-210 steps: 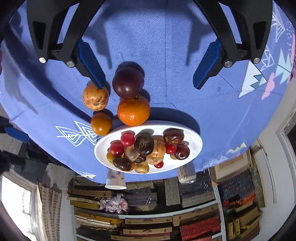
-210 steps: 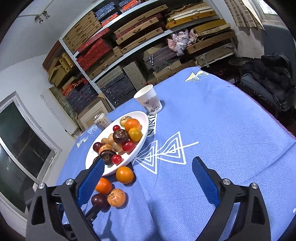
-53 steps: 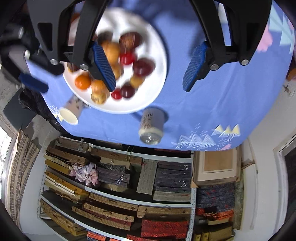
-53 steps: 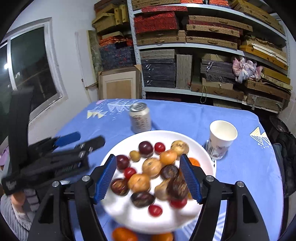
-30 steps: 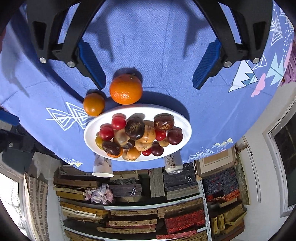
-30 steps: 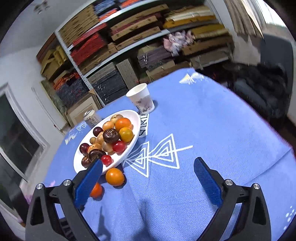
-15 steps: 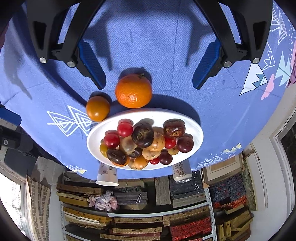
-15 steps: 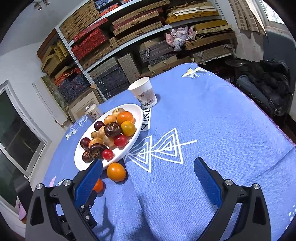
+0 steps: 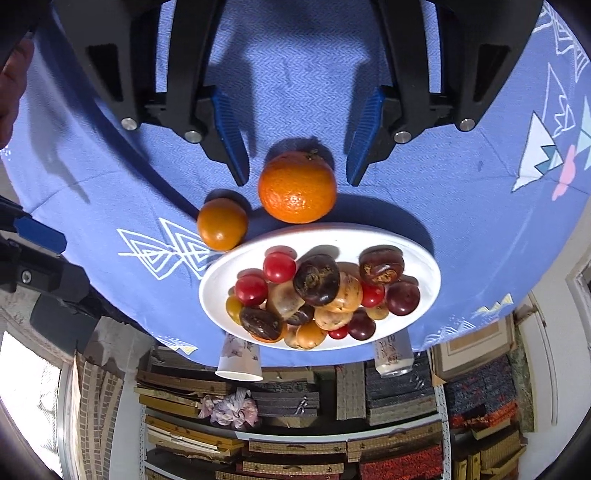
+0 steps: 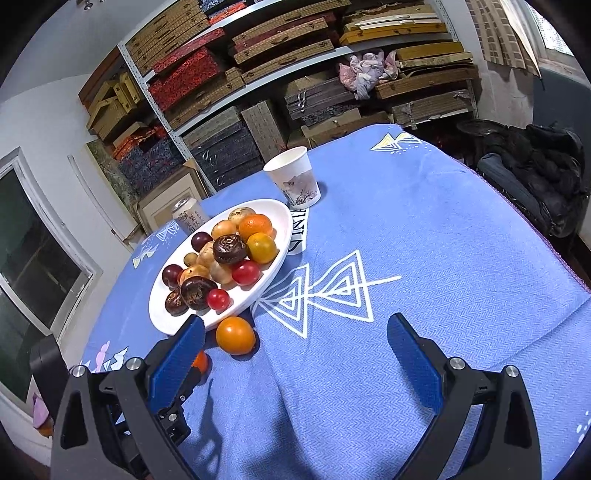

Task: Organize fruits
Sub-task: 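Grasp the large orange with the left tool while the right tool grasps the small orange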

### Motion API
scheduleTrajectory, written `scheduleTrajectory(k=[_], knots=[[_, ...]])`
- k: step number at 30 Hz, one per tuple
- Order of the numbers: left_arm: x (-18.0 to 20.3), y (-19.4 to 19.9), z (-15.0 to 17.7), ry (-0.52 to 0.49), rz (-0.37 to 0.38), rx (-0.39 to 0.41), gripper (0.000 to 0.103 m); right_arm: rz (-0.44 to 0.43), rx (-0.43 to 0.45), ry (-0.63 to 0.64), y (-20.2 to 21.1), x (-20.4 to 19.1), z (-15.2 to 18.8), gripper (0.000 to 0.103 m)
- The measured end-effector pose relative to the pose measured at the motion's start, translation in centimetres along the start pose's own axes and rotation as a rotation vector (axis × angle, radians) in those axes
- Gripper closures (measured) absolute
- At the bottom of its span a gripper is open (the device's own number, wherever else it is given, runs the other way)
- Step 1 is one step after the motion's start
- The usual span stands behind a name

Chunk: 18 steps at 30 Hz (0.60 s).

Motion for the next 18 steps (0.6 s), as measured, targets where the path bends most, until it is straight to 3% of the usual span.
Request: scheduleTrajectory(k=[6,11,18], knots=[[-0.3,-0.5,-0.1,0.052,0.04,-0.009,0.058,-0.002,-0.007,0.008,0.0,-0.2,0.2,0.003],[-0.7,-1.1,-0.3,0.082,0.049,-0.011,0.058,-0.012,-0.029,0.046,-0.4,-1.0,0.9,0.003],[-1.2,-0.7,-0.4,0.084,0.05,-0.003,0.06,-0.014,-0.062,0.2,-1.0,-3.0,2.4,0.003]])
Point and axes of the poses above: each gripper's, at about its wrist camera, not at the fingertips, and y roughly against the way its jaws point, x to its right, z to its underside, the point moved 5 cm from there along -y, roughly the way its jaws point, and after that the axes turned 14 degrees about x, right-handed, at the moved point
